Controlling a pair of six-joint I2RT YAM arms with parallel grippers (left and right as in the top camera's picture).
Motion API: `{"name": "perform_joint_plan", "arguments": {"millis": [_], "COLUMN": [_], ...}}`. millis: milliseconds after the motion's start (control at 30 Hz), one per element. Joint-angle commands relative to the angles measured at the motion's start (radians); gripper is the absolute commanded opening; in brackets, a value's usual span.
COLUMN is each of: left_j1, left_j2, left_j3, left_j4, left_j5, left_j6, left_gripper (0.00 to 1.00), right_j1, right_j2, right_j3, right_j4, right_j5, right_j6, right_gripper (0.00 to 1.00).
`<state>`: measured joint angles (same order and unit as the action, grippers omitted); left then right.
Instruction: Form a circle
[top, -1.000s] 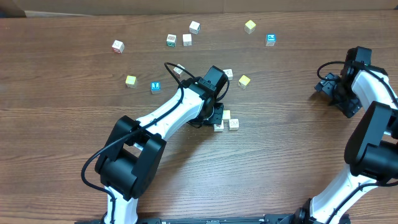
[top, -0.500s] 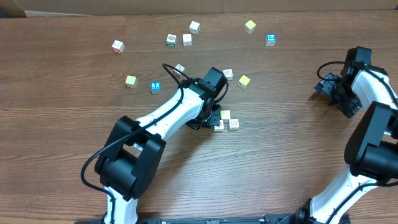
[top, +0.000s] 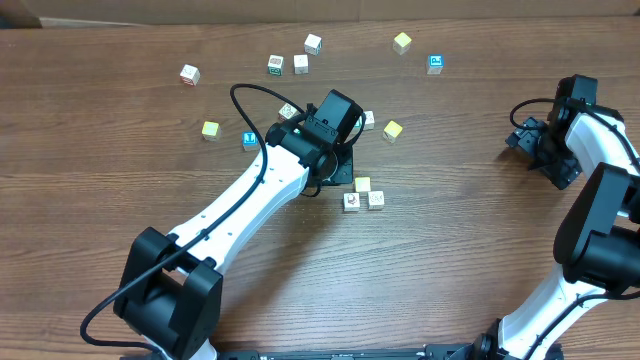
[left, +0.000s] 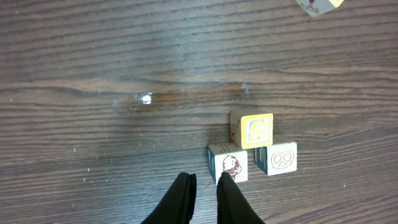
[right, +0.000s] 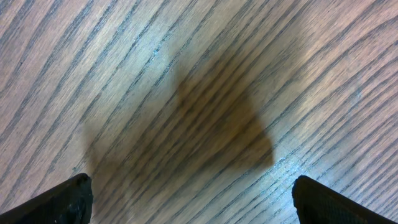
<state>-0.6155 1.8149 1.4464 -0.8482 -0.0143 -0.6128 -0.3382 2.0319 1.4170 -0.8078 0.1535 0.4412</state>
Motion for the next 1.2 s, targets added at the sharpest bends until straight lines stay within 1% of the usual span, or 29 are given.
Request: {"name": "perform_joint_plan", "arguments": {"millis": [0, 67, 133, 200, 267, 300, 333, 400, 433, 600, 667, 733, 800, 900, 1067, 1167], "left_j1": [-0.014, -0.02, -0.026, -0.032, -0.04, -0.043, -0.048, -0.058, -0.067, -0.117, -0.139, -0.156, -0.168, -0.178, -0.178, -0.178], "left_j2": [-0.004, -0.004, -0.003, -0.003, -0.004, -0.003, -0.004, -0.003, -0.003, -0.003, -0.003, -0.003, -0.003, 0.001, 0.043, 0.073], "left_j3": [0.01, 0.01, 0.01, 0.01, 0.01, 0.009, 0.009, 0.009, 0.008, -0.003, -0.014, -0.023, -0.03, -0.047, -0.063, -0.063], "left_j4": [0.001, 0.006, 0.013, 0.014, 0.013, 0.014, 0.014, 0.013, 0.012, 0.009, 0.009, 0.009, 0.018, 0.031, 0.045, 0.056], "left_j5": [0.005, 0.003, 0.003, 0.003, 0.003, 0.003, 0.003, -0.002, -0.013, -0.084, -0.119, -0.149, -0.163, -0.187, -0.188, -0.196], "left_j6": [-0.061, -0.072, -0.079, -0.097, -0.103, -0.103, -0.103, -0.109, -0.11, -0.129, -0.16, -0.195, -0.208, -0.219, -0.226, -0.225], "left_gripper": [0.13, 0.15, 0.19, 0.2, 0.27, 0.34, 0.37, 0.38, 0.45, 0.61, 0.59, 0.51, 0.49, 0.5, 0.49, 0.52], "right_j1": [0.002, 0.002, 0.002, 0.002, 0.002, 0.002, 0.002, 0.002, 0.002, 0.002, 0.002, 0.002, 0.002, 0.002, 0.002, 0.002], "right_j2": [-0.027, -0.027, -0.027, -0.027, -0.027, -0.027, -0.027, -0.027, -0.027, -0.027, -0.027, -0.027, -0.027, -0.027, -0.027, -0.027], "right_j3": [-0.004, -0.004, -0.004, -0.004, -0.004, -0.004, -0.004, -0.004, -0.004, -0.004, -0.004, -0.004, -0.004, -0.004, -0.004, -0.004], "right_j4": [0.003, 0.003, 0.003, 0.003, 0.003, 0.003, 0.003, 0.003, 0.003, 0.003, 0.003, 0.003, 0.003, 0.003, 0.003, 0.003], "right_j5": [0.003, 0.003, 0.003, 0.003, 0.003, 0.003, 0.003, 0.003, 0.003, 0.003, 0.003, 0.003, 0.003, 0.003, 0.003, 0.003], "right_j6": [0.003, 0.003, 0.003, 0.003, 0.003, 0.003, 0.003, 0.003, 0.003, 0.003, 0.003, 0.003, 0.003, 0.003, 0.003, 0.003], "right_gripper": [1.0, 1.0, 1.0, 1.0, 1.0, 1.0, 1.0, 1.0, 1.0, 1.0, 1.0, 1.0, 1.0, 1.0, 1.0, 1.0]}}
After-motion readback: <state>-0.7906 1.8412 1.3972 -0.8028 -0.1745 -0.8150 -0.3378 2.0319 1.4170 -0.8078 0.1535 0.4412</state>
